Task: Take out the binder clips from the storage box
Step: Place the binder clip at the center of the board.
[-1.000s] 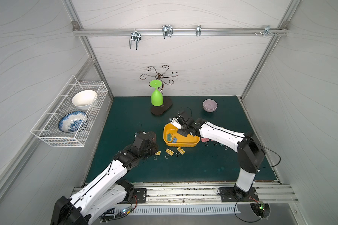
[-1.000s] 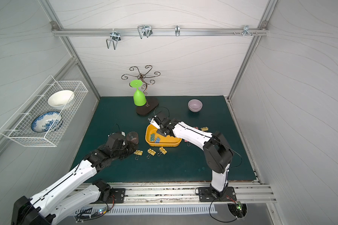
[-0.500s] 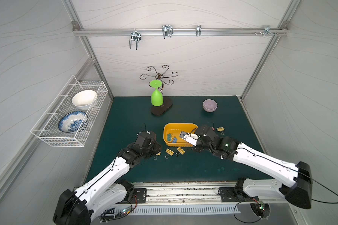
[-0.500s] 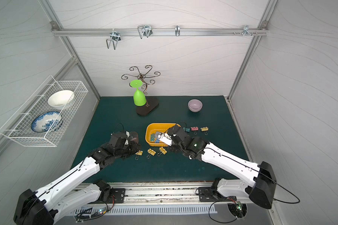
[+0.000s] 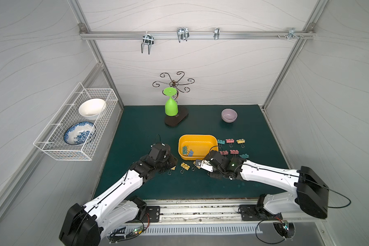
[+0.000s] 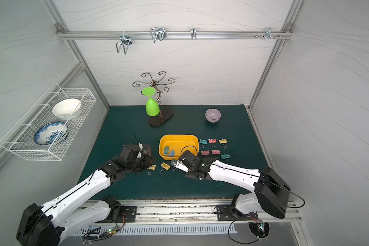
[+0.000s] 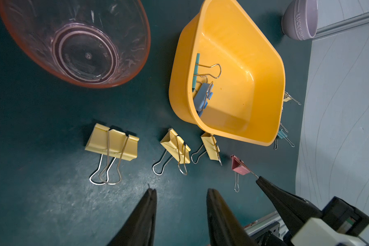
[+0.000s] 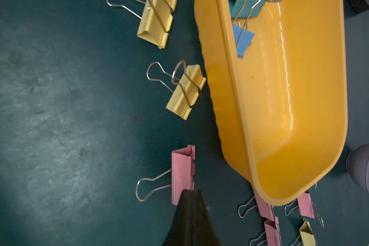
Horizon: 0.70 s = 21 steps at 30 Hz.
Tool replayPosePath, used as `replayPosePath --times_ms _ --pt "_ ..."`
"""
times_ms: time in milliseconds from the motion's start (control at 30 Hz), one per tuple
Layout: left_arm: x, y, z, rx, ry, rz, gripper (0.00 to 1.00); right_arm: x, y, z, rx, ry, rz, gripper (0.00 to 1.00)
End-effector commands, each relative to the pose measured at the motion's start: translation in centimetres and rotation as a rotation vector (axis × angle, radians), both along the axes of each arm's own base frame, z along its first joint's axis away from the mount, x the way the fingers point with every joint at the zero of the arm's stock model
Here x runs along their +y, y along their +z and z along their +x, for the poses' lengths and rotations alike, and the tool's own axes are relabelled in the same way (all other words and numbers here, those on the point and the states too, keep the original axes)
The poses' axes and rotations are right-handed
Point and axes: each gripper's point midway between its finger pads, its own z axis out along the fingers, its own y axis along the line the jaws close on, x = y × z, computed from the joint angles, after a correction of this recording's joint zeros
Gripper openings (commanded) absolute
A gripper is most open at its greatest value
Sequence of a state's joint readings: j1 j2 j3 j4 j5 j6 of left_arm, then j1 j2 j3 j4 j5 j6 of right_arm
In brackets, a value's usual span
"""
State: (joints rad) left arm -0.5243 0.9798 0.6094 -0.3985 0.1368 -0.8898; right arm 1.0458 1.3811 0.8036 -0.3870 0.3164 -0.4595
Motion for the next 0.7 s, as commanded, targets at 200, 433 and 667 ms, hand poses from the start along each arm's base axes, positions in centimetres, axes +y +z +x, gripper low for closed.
replayPosePath --times_ms 200,433,667 --pt "-0.3 1.7 0.9 -0.050 0.005 -0.029 0.44 1.7 -0.3 1.2 -0.022 -0.017 0.005 0.14" --pt "-0.3 1.8 0.9 -0.057 -0.008 -0.015 0.44 2.1 3.6 -1.1 0.066 0.011 0.132 0.33" --pt "0.1 2.1 0.9 -0.058 -0.005 0.004 0.44 4.9 10.1 1.5 0.213 -0.090 0.476 0.35"
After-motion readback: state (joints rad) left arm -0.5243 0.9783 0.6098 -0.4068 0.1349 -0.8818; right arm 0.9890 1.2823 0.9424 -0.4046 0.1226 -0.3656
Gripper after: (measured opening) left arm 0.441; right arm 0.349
